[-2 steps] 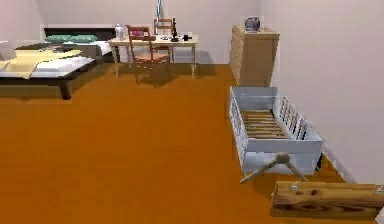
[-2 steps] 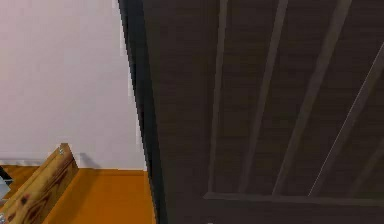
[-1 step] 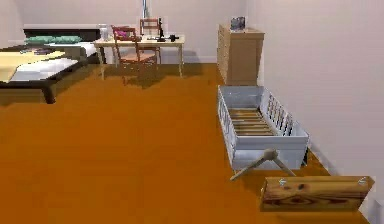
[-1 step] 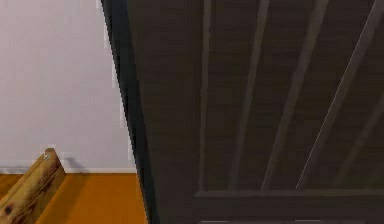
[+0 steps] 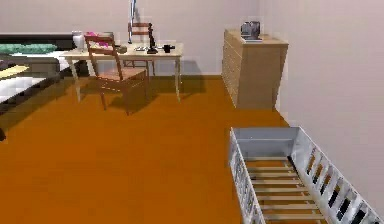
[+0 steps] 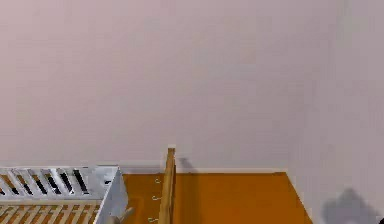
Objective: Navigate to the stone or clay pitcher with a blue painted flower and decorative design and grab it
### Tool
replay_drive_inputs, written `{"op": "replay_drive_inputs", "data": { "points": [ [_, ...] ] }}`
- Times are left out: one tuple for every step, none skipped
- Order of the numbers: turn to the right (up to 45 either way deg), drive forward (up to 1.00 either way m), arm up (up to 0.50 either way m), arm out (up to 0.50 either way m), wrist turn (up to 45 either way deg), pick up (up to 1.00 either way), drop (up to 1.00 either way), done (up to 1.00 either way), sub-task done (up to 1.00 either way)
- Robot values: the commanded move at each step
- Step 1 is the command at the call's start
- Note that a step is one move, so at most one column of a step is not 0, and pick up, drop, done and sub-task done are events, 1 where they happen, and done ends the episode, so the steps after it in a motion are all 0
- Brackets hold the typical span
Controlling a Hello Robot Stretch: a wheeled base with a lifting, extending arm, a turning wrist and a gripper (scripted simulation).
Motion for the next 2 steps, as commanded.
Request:
{"op": "replay_drive_inputs", "data": {
  "points": [
    [0.0,1.00,0.00,0.00,0.0,0.00,0.00,0.00,0.00],
    [0.0,0.70,0.00,0.00,0.0,0.00,0.00,0.00,0.00]
  ]
}}
